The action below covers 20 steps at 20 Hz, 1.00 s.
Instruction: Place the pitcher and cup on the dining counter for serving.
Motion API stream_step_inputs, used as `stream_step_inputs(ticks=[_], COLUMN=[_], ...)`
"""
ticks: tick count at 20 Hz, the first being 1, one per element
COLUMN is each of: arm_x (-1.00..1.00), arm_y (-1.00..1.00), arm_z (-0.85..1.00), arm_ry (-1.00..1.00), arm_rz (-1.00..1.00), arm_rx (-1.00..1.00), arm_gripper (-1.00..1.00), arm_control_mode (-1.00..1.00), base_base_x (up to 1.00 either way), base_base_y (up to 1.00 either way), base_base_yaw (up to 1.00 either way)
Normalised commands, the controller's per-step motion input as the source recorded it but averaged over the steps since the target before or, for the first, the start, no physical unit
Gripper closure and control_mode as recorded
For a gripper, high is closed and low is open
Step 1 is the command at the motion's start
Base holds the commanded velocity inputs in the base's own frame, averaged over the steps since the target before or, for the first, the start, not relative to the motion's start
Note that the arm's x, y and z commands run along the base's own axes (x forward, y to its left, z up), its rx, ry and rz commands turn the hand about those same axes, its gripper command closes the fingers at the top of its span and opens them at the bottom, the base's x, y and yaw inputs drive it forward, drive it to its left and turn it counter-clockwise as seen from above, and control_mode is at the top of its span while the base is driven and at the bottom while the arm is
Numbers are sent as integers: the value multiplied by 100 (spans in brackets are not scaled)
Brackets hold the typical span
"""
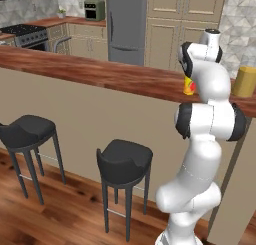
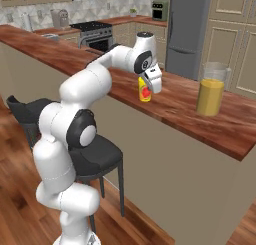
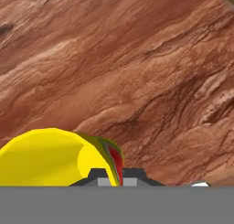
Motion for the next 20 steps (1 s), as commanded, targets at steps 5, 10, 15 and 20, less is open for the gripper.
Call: stream_step_inputs(ticks=[5, 10, 15, 20], arm_x=[52, 59, 27, 1], arm_y=[-27, -16, -4, -2], arm_z=[-7, 0, -37, -25], arm_ry=[-3, 1, 7, 1], arm_rz=[0, 0, 0, 0], arm_rx=[0, 0, 0, 0], arm_gripper=[100, 100, 100, -100], arm_control_mode=[-100, -100, -100, -100], base_base_x=[0, 0, 0, 0], base_base_y=[0, 0, 0, 0], base_base_yaw=[0, 0, 0, 0])
